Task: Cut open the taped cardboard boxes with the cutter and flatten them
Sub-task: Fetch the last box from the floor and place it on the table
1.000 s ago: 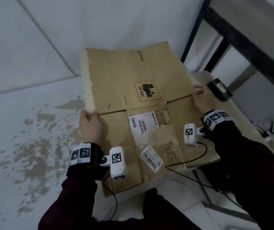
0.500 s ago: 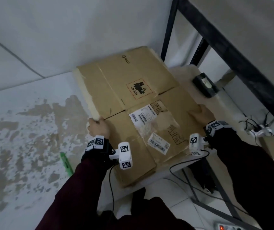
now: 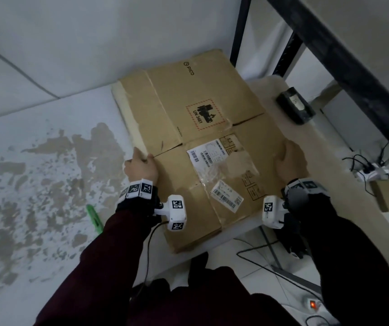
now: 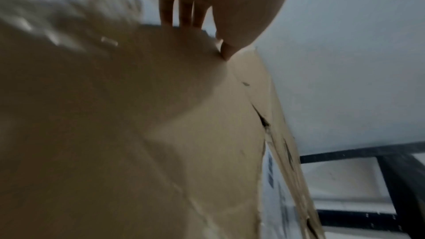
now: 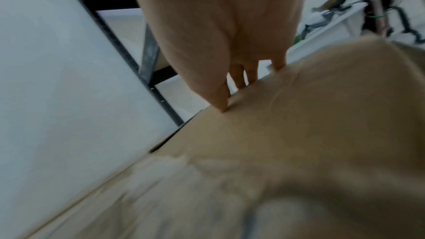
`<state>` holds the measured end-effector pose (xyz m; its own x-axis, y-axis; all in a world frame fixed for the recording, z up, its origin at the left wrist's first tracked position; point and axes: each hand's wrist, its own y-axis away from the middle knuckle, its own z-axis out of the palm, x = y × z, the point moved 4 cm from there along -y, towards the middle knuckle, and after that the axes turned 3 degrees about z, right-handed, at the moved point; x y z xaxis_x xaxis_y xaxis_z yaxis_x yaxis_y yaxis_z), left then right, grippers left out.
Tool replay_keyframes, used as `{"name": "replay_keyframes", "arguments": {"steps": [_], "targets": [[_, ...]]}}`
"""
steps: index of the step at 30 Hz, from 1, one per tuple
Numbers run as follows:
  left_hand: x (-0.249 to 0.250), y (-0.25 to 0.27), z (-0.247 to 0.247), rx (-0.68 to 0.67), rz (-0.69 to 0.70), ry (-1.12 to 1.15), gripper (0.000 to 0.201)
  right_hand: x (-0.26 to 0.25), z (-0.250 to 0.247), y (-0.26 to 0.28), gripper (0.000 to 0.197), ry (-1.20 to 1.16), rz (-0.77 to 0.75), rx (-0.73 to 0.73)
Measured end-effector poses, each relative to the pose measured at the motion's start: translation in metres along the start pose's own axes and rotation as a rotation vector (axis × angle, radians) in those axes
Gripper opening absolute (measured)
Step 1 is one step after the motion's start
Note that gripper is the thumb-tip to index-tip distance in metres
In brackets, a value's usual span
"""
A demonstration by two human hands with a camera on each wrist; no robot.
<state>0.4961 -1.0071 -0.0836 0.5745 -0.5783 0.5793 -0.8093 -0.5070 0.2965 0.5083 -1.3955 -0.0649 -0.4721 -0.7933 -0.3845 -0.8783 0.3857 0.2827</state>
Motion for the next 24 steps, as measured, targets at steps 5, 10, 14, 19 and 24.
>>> {"name": "replay_keyframes", "arguments": {"steps": [5,10,14,19,24], "targets": [[-0.018,0.022,-0.031,-0.162,0.242,0.071,0.036,-0.056,0.02,0.059,0.031,-0.025,-0.248,0.091],[-0.073,0.081,-0.079,-0.277,0.292,0.296,0.021,-0.142,0.056,0.163,0.02,-0.291,-0.617,-0.35],[-0.153,0.137,-0.115,-0.318,0.081,0.438,0.024,-0.187,0.108,0.24,0.017,-0.248,-0.726,-0.967],[-0.297,0.217,-0.149,-0.122,-0.29,0.637,0.028,-0.226,0.173,0.33,0.026,0.15,-0.837,-1.45],[-0.414,0.308,-0.14,0.157,-0.73,0.812,0.021,-0.235,0.242,0.427,0.03,0.437,-0.868,-1.712]]}}
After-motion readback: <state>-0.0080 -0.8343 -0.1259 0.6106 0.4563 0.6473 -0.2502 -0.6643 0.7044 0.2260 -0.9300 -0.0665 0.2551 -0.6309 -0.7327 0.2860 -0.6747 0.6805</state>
